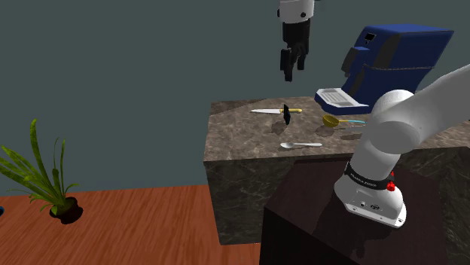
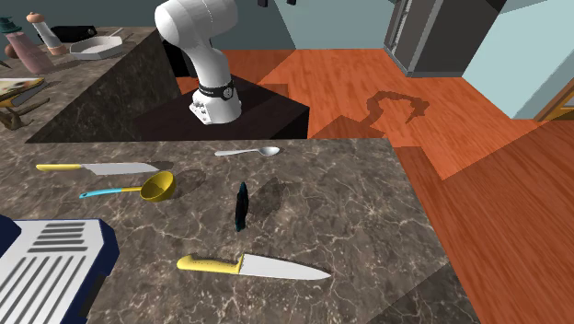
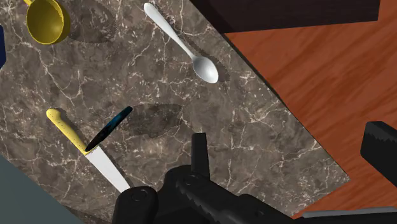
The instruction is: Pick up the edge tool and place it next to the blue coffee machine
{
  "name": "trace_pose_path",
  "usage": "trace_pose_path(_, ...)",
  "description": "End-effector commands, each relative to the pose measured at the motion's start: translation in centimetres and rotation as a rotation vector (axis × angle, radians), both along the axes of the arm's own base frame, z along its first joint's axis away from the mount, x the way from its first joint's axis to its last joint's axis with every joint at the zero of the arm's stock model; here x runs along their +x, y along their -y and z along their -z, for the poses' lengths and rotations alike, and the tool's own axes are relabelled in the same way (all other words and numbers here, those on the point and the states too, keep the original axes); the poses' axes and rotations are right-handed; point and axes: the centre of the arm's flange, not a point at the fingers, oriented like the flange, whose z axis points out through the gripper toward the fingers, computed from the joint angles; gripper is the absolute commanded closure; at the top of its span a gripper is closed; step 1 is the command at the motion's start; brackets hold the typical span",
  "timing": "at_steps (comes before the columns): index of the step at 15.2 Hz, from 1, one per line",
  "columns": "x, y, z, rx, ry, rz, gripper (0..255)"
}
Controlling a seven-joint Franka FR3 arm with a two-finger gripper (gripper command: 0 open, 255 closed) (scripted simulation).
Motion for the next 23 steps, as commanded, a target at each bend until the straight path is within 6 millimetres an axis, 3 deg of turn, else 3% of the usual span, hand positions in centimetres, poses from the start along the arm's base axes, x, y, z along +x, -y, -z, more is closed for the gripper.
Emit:
trace_pose_path(1, 0.0, 0.0, 0.0, 0.000, 0.000, 0.000, 0)
trace_pose_path(12, 1.8, 10.8, 9.0, -0.011, 0.012, -0.165, 0)
trace_pose_path(23, 5.4, 21.3, 17.9, -0.022, 0.024, -0.330, 0)
